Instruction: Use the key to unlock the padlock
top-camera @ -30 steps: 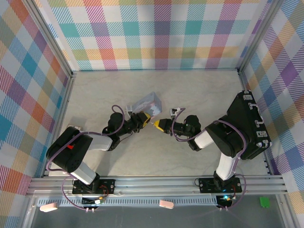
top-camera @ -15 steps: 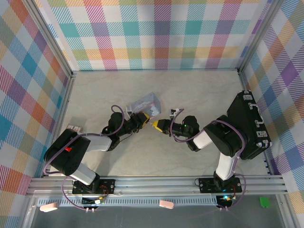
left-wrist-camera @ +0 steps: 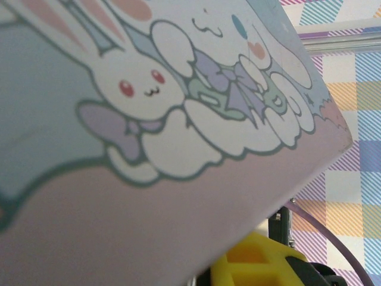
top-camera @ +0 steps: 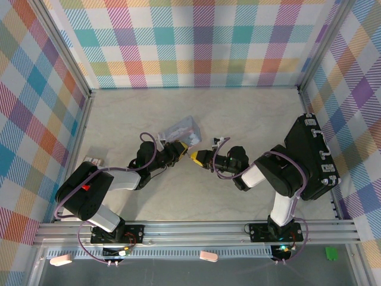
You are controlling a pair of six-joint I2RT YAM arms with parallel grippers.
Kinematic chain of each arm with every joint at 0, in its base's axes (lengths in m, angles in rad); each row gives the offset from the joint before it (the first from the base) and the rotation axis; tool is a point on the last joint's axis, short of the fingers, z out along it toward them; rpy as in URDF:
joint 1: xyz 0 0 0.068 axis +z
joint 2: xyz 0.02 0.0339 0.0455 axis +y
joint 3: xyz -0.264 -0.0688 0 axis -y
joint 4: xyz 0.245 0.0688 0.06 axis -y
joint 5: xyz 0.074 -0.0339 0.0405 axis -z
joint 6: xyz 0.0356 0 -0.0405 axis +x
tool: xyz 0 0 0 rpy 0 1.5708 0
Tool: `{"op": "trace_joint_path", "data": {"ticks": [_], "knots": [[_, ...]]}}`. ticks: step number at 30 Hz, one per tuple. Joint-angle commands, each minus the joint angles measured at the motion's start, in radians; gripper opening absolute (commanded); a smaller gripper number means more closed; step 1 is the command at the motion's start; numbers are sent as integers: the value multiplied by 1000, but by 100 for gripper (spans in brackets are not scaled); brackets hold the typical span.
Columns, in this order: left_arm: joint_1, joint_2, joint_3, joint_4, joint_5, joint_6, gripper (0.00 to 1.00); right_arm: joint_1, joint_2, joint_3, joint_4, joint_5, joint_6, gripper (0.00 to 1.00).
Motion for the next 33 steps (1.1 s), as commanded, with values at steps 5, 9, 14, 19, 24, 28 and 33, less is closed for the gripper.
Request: {"op": "trace_joint_path", "data": {"ticks": [5,9,14,19,24,28,33], "knots": [[-55,-51,34,131,121,46,0,-42,24,-18,9,106,14,0],[-58,-50,37,127,117,49,0,-42,24,-7,9,100,19,0],[-58,-45,40,124,104,46,0,-11,8,4,9,96,24,0],[-59,-51,44,91,73,49,0,30,-5,-9,9,120,22,0],[-58,-51,43,61,43,51,0,53,-17,-15,9,139,20,0],[-58,-51,36,52,15,39,0,92,-12,-3,9,160,21,0],[-58,-49,38,39,-9,25,0,138,7,1,9,204,17,0]]}}
